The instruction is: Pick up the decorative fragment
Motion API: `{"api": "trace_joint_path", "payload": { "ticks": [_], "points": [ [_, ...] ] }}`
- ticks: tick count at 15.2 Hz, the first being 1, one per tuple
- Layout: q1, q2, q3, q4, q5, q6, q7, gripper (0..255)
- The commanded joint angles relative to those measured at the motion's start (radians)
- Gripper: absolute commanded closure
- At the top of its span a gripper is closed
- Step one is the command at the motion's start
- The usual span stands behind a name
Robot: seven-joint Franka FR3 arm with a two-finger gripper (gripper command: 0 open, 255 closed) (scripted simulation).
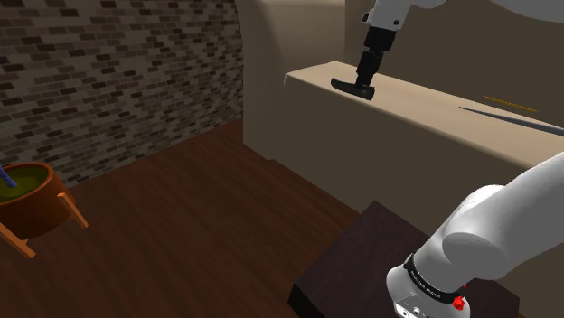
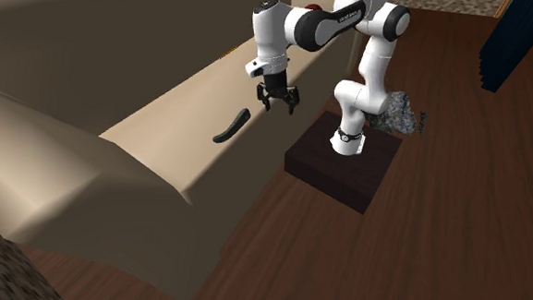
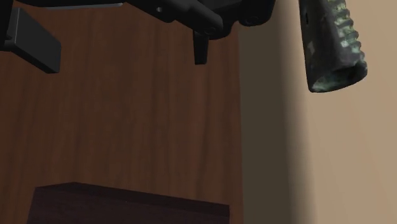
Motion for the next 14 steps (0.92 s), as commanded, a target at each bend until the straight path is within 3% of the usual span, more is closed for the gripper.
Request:
{"api": "trace_joint_path", "payload": {
  "ticks": [1, 7, 12, 14],
  "points": [
    [-0.009, 0.081, -0.032, 0.079, 0.018, -0.009, -0.045, 0],
    [-0.061, 0.335, -0.106, 0.334, 0.104, -0.055, -0.173, 0],
    [-0.154, 0.583, -0.134, 0.627, 0.203, -0.145, -0.26, 0],
    [-0.162, 0.599, -0.132, 0.633, 0.209, -0.138, -0.266, 0]
  ]
}}
